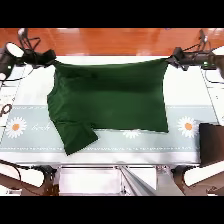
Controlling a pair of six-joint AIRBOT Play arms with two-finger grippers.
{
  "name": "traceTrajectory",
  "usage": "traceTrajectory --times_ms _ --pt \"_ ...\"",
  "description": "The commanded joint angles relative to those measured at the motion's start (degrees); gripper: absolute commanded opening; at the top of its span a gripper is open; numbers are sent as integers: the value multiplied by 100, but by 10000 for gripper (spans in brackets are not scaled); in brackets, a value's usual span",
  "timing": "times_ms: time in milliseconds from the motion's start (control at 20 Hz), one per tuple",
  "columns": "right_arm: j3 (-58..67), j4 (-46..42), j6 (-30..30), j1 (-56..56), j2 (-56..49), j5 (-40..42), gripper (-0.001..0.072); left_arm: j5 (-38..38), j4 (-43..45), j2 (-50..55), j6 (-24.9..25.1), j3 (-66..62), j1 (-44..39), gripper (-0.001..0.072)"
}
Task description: Fold the shirts.
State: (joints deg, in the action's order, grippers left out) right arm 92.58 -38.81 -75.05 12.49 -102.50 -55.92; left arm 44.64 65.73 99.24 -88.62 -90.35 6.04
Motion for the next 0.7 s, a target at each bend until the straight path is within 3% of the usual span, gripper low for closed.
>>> traceTrajectory --times_ms 0,250,350,450,650 --pt "415 52 -98 -81 -658 48 22 -66 -90 546 -212 -238 -70 26" --pt "498 -79 -103 42 -649 -273 23 192 -284 498 -212 -247 13 26" --pt "660 -79 -96 138 -643 -754 23 706 -280 400 -74 -247 87 26" --pt "758 -85 -72 201 -625 -1349 23 1521 -236 247 688 -240 188 26" --pt "756 -837 -153 166 -623 -2124 23 2385 -107 179 717 -240 529 26"
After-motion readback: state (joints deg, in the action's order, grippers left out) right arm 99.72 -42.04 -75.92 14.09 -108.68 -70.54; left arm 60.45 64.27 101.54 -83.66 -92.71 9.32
